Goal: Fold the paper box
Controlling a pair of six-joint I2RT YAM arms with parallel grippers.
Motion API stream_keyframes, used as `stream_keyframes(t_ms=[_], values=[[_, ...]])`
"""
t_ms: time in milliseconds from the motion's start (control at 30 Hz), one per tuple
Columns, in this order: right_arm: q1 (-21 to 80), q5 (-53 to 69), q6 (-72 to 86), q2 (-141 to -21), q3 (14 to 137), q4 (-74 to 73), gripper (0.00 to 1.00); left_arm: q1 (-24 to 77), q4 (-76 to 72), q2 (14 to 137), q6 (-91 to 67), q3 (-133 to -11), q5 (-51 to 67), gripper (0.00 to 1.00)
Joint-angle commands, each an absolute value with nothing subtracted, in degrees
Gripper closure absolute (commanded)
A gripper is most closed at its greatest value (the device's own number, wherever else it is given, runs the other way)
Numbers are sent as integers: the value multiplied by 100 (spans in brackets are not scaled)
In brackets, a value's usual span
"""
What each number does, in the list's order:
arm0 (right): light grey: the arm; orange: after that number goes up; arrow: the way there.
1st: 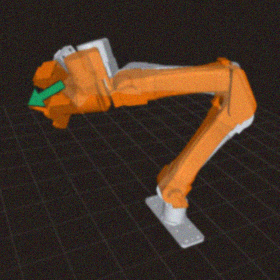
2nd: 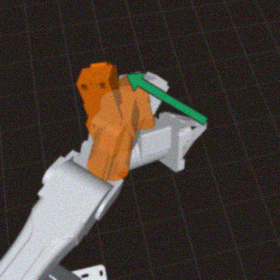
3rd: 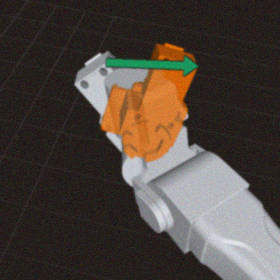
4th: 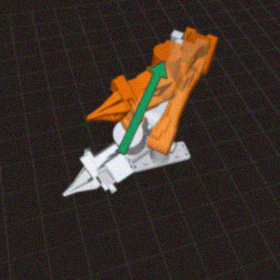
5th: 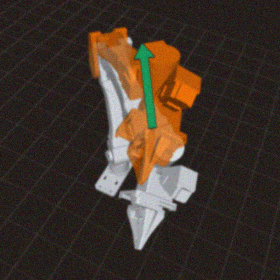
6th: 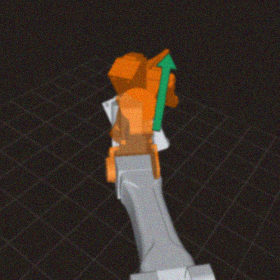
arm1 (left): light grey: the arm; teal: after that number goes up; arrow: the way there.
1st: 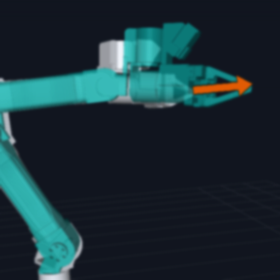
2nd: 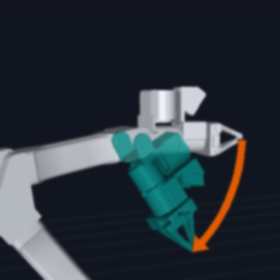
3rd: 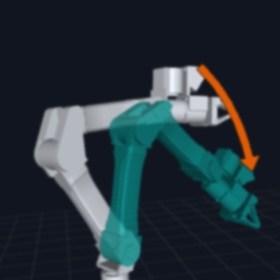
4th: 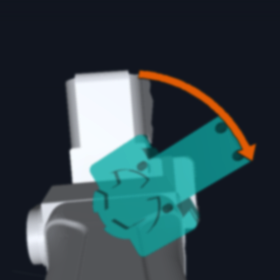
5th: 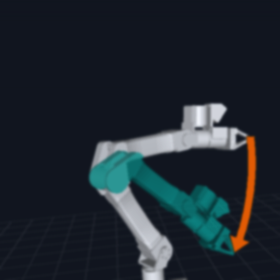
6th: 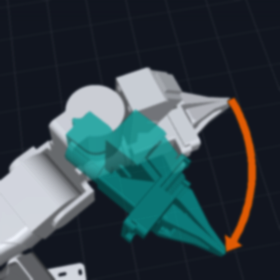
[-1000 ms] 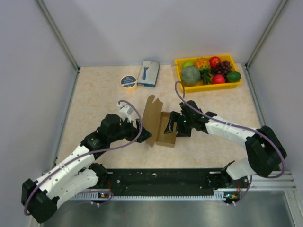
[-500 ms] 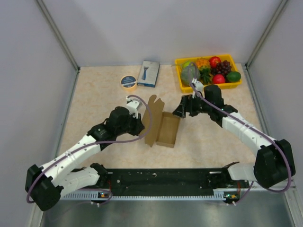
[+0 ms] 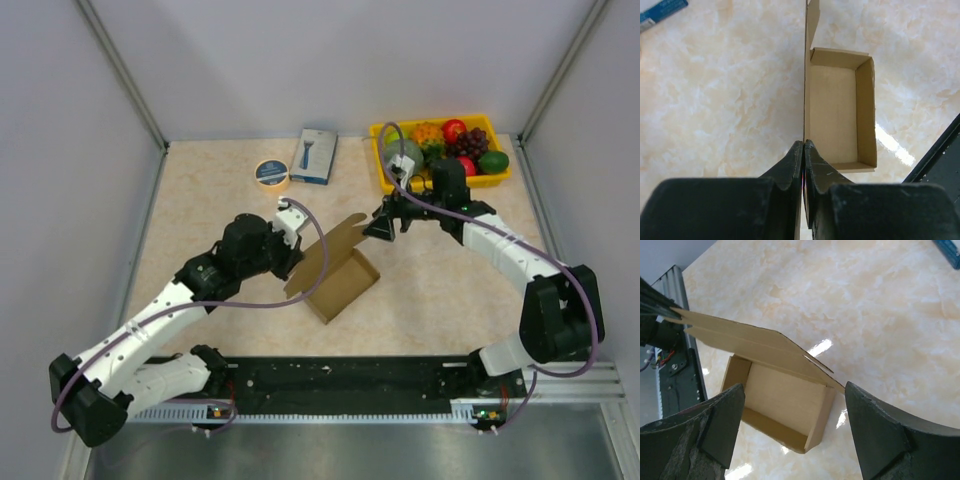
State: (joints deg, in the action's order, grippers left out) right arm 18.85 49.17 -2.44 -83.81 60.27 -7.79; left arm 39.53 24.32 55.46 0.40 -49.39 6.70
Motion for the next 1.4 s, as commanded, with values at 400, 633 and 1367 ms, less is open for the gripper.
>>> stream_keyframes(t_ms=[400, 633, 1367], values=[[1740, 4579, -932, -8885, 5915, -624, 24, 3780, 2550, 6100, 1336, -5546, 1037, 98], [1740, 4763, -484, -9009, 5459, 596, 27, 3691, 2391, 6126, 1345, -5493, 1178, 99], [1872, 5212, 290, -9492, 5028, 2355, 51, 3533, 2206, 6214, 1099, -5511, 852, 96]])
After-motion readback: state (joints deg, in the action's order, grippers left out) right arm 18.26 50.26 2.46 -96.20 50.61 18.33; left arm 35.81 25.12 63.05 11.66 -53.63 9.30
